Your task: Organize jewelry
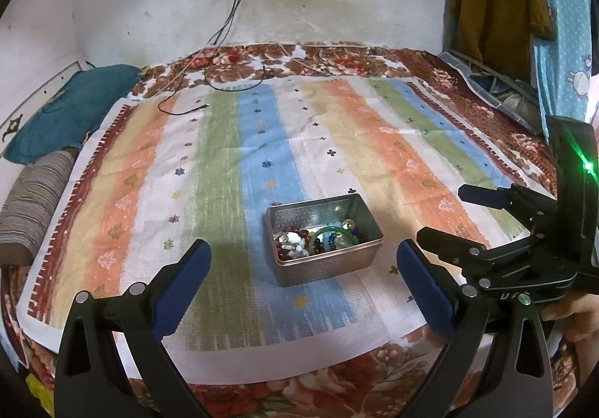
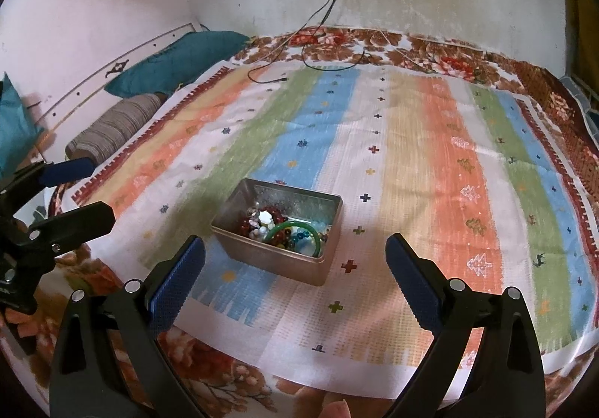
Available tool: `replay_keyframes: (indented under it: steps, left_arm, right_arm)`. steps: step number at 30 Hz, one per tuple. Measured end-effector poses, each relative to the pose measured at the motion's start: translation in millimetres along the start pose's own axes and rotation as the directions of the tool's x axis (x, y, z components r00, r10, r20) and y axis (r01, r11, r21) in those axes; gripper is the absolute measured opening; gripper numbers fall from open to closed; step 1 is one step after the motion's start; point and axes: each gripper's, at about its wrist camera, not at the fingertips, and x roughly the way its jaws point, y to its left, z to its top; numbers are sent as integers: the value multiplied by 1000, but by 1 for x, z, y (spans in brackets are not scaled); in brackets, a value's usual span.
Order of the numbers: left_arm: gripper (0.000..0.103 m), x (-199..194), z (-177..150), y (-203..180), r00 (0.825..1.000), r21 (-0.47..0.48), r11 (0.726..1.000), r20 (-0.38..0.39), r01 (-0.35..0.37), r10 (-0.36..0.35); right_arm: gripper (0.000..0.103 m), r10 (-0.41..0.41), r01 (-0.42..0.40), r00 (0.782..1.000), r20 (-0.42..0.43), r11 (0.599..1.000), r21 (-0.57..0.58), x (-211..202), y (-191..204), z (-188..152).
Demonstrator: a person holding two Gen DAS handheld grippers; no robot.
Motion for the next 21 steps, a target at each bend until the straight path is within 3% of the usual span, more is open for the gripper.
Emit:
replay_keyframes:
  steps: [21]
  left_arm:
    - [97,4,-2,-1,1000,8,1000,-10,9,-9]
  right_arm:
    - [98,18,-18,999,46,1000,10,-10,-1,4]
